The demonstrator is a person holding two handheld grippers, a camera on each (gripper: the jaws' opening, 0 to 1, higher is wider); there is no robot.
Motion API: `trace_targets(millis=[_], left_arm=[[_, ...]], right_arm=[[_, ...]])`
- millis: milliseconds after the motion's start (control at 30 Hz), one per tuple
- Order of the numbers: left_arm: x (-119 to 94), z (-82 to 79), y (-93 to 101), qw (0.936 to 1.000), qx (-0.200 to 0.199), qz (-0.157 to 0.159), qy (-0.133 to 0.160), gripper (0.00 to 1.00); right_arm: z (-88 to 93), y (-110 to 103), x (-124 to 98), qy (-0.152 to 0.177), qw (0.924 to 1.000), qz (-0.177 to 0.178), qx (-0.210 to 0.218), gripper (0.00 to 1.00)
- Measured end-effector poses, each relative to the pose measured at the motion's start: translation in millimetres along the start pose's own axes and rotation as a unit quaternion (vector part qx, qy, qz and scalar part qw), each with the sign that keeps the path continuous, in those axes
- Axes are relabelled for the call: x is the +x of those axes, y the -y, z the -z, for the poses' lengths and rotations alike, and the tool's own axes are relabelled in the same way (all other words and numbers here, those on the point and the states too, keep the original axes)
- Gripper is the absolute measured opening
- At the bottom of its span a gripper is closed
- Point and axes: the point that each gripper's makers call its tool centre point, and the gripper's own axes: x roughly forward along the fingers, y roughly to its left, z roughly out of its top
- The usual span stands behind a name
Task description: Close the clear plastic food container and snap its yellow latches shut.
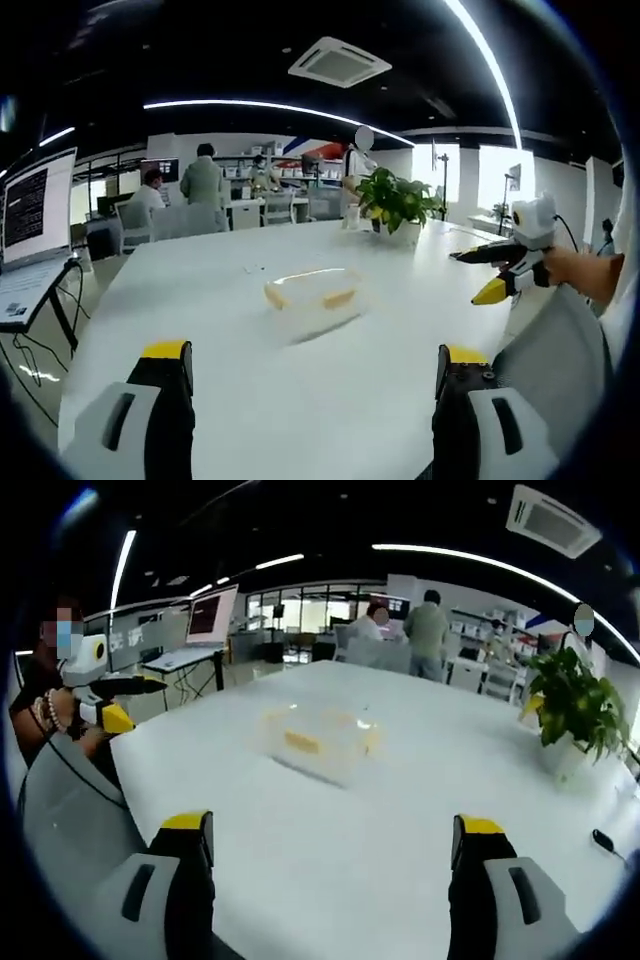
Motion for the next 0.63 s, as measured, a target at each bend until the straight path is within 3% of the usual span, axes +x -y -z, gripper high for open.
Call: trace_targets(millis=[633], left_arm=[[0.2,12.3,0.1,0.9997,-0.002,0.002,-0.024,0.99]], right_arm=[[8.1,-2.3,2.0,-0.014,0.9999,-0.002,-0.004,0.97]])
